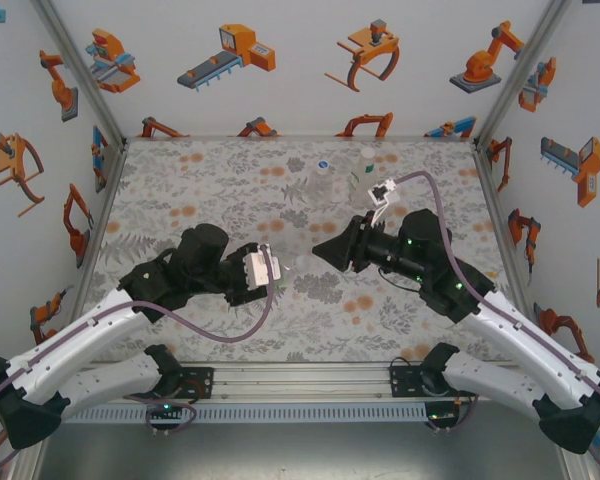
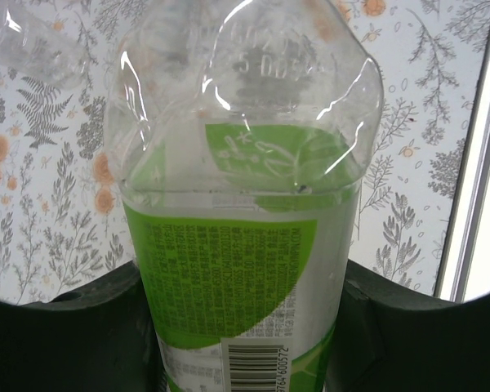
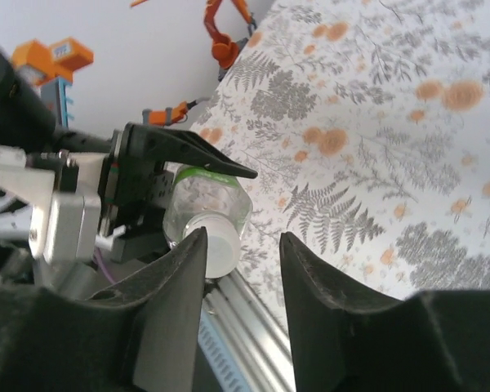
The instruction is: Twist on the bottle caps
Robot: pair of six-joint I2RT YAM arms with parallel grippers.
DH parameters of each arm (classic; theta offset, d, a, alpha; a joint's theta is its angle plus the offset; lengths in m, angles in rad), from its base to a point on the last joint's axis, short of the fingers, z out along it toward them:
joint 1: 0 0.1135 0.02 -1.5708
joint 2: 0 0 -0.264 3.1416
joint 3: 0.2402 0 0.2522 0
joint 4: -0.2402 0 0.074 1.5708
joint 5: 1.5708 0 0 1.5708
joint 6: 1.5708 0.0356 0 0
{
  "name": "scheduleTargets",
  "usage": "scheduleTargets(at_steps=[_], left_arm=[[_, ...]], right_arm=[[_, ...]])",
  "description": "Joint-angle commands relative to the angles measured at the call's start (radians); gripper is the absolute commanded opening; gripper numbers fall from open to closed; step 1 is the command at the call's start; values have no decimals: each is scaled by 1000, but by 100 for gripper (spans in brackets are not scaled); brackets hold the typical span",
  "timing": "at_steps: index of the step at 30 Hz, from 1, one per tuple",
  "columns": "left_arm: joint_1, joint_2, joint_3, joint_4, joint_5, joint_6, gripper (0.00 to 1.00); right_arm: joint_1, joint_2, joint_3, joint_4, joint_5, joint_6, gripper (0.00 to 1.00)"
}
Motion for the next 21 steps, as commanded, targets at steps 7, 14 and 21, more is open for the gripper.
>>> scheduleTargets(at_steps=[7, 14, 21], left_arm=[[3, 41, 11, -21, -103, -31, 0], [3, 39, 12, -22, -111, -36, 0], [4, 39, 13, -22, -118, -38, 0]], right_arm=[[-3, 51, -31, 26, -10, 493, 62], [-3, 113, -79, 140, -52, 543, 64], [-3, 155, -113, 215, -86, 601, 50]])
